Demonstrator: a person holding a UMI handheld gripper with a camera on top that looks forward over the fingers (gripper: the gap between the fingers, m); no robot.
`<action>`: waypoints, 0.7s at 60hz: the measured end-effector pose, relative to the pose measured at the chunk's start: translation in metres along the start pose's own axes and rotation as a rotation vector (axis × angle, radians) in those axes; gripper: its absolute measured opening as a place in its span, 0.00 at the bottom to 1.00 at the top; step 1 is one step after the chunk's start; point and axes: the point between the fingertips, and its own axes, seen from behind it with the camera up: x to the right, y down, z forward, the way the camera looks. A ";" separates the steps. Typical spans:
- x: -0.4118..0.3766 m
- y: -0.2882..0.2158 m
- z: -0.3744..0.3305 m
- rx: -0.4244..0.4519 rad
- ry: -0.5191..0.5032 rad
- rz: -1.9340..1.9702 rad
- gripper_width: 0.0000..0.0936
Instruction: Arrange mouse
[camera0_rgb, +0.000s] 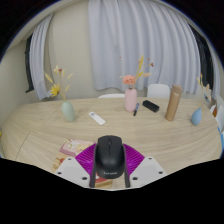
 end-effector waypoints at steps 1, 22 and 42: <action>-0.010 -0.003 0.006 0.001 -0.005 0.002 0.42; -0.116 0.074 0.101 -0.125 0.003 -0.031 0.42; -0.113 0.107 0.104 -0.157 0.040 -0.079 0.93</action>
